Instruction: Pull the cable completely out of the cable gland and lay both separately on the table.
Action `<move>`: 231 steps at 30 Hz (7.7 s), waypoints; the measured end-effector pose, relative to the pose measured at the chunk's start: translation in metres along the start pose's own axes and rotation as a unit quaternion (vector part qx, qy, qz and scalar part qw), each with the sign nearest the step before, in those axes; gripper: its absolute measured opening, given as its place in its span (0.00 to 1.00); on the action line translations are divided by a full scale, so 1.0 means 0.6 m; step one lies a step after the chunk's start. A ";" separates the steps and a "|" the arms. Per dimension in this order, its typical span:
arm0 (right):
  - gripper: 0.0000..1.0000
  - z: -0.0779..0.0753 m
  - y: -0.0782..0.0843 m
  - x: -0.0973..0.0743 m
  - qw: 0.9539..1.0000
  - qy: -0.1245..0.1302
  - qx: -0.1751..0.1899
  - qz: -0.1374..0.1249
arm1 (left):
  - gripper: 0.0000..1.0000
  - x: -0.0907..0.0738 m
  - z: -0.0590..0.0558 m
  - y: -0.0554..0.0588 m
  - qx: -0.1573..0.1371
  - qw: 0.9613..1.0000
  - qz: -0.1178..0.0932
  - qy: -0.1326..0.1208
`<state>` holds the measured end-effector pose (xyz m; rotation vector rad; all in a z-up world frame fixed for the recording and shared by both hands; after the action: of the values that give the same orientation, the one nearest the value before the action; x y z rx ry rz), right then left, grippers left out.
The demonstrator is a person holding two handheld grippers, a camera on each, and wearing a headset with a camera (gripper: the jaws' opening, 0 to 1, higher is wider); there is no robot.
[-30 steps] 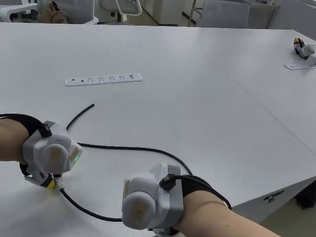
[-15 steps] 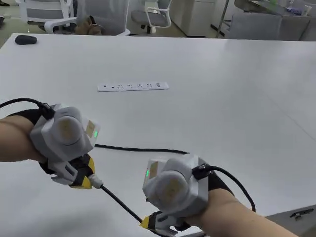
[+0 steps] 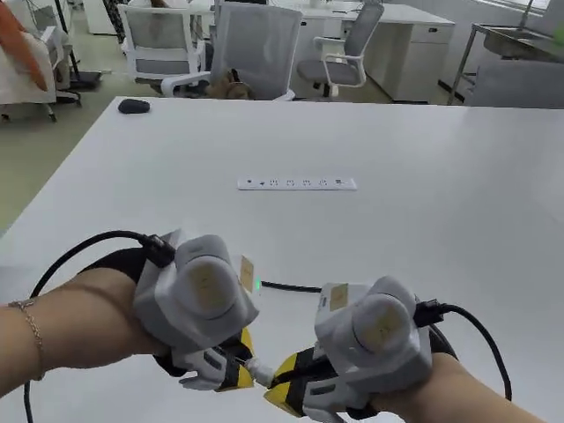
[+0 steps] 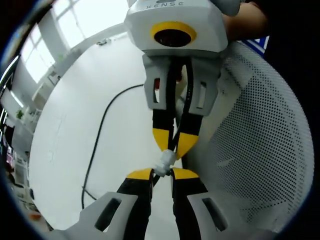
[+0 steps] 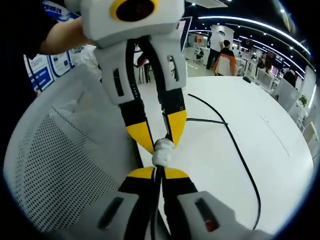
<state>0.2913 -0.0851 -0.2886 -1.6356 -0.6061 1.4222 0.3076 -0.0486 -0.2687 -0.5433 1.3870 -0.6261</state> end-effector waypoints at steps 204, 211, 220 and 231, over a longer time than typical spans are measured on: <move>0.03 -0.077 0.084 -0.048 0.969 0.141 -0.085 0.186 | 0.17 -0.022 0.035 0.049 -0.005 0.973 -0.063 -0.224; 0.03 -0.076 0.080 -0.051 0.974 0.150 -0.046 0.164 | 0.17 -0.028 0.040 0.056 -0.019 0.970 -0.063 -0.235; 0.03 -0.098 0.087 -0.074 0.966 0.186 -0.026 0.180 | 0.17 -0.064 0.059 0.091 -0.058 0.959 -0.045 -0.272; 0.03 -0.204 0.030 -0.074 0.977 0.184 0.023 0.103 | 0.18 -0.046 0.050 0.100 -0.038 0.967 -0.021 -0.251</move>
<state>0.3954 -0.1653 -0.2824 -1.9058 -0.1934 1.2187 0.3404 0.0138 -0.2862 -0.7372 0.9243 -0.4288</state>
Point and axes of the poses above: the centre of the closed fingertips' face, and the gripper's own axes: x roughly forward along the fingers, z roughly to its left, y roughly out of its underside, the point moved 3 cm from there along -x, roughly backward along the fingers, and after that the axes turned 12 degrees about -z, right-handed, at the moved point
